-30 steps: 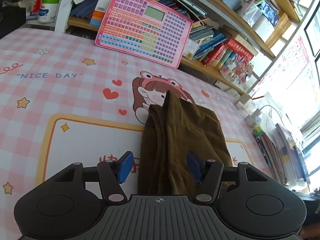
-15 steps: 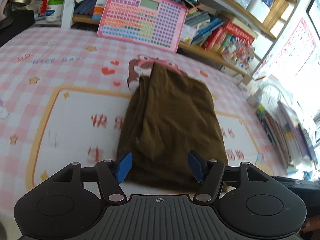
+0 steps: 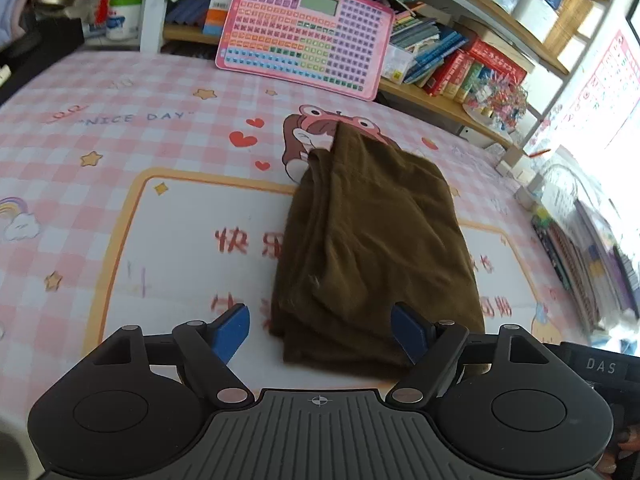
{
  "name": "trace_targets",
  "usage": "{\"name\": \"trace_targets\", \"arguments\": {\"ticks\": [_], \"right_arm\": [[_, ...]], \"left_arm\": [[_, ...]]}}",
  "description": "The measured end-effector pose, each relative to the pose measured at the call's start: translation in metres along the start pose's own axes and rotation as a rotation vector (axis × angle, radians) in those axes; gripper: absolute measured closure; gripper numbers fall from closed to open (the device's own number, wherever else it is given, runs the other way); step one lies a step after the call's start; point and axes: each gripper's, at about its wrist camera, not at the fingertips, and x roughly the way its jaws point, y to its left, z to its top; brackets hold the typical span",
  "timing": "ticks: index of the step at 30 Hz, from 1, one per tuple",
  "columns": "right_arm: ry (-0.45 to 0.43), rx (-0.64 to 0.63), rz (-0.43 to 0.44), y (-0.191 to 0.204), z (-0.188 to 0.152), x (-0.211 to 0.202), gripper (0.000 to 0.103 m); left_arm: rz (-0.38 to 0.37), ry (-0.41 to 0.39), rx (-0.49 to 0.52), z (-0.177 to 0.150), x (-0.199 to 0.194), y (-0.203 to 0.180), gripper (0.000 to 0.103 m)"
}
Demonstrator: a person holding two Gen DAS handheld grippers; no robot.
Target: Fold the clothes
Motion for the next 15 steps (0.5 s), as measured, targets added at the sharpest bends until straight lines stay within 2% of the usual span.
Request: {"name": "trace_targets", "arguments": {"ticks": [3,8,12,14,15], "right_arm": [[0.026,0.123,0.025,-0.005,0.013,0.016,0.03],[0.031,0.241,0.029,-0.003,0.025,0.037,0.03],[0.023,0.281,0.032,0.003,0.028,0.048,0.03],[0.014,0.286,0.025,0.006,0.03,0.052,0.031],[0.01,0.288,0.022,0.007,0.032,0.054,0.035]], "left_arm": [[-0.028,0.021,-0.037,0.015,0.014,0.01,0.022],[-0.103,0.112,-0.065,0.032,0.045,0.023,0.019],[-0.168,0.174,-0.085,0.039,0.067,0.03,0.02],[-0.202,0.195,-0.098,0.042,0.075,0.032,0.024],[-0.223,0.201,-0.104,0.044,0.078,0.032,0.028]]}}
